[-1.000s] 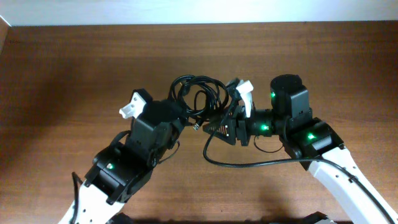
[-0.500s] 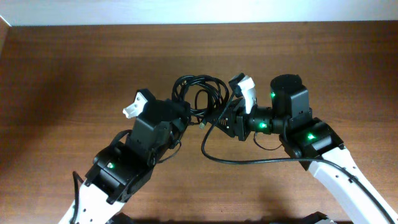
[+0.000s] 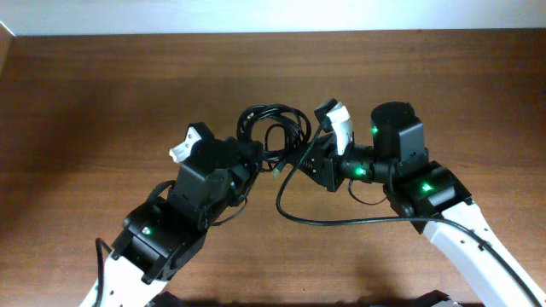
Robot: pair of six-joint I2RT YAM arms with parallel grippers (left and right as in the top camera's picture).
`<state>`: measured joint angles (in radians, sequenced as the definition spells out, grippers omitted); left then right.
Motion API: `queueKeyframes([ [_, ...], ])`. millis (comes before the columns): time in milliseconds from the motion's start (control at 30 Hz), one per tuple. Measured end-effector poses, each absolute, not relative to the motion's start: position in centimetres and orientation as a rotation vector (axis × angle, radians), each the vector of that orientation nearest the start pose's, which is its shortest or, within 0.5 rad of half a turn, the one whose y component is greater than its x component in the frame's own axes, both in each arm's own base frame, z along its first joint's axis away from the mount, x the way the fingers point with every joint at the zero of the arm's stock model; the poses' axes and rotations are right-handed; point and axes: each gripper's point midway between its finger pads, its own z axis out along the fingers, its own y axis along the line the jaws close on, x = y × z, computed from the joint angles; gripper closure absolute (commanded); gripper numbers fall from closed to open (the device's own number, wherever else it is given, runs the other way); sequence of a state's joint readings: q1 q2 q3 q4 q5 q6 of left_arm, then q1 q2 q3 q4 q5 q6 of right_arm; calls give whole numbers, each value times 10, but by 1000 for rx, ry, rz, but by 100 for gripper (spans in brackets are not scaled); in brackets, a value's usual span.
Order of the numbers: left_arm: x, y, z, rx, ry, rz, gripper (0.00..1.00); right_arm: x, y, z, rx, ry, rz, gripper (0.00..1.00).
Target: Untangle cables
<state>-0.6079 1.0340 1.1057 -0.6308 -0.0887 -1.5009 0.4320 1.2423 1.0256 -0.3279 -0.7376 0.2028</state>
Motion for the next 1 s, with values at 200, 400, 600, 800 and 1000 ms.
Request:
queueKeyframes([
  [200, 278, -187, 289, -1042, 2132, -1137, 100, 282, 254, 264, -683, 2057, 1124, 94],
  [400, 275, -190, 289, -1033, 2148, -1155, 100, 284, 252, 264, -675, 2055, 1106, 96],
  [600, 273, -167, 271, -1102, 2149, -976, 100, 274, 257, 267, -713, 2046, 1176, 96],
  [800, 279, -143, 269, -966, 2127, -760, 100, 258, 265, 277, -789, 1993, 1298, 96],
  [1000, 281, -136, 270, -734, 2161, -618, 100, 251, 271, 293, -850, 1904, 1376, 96],
])
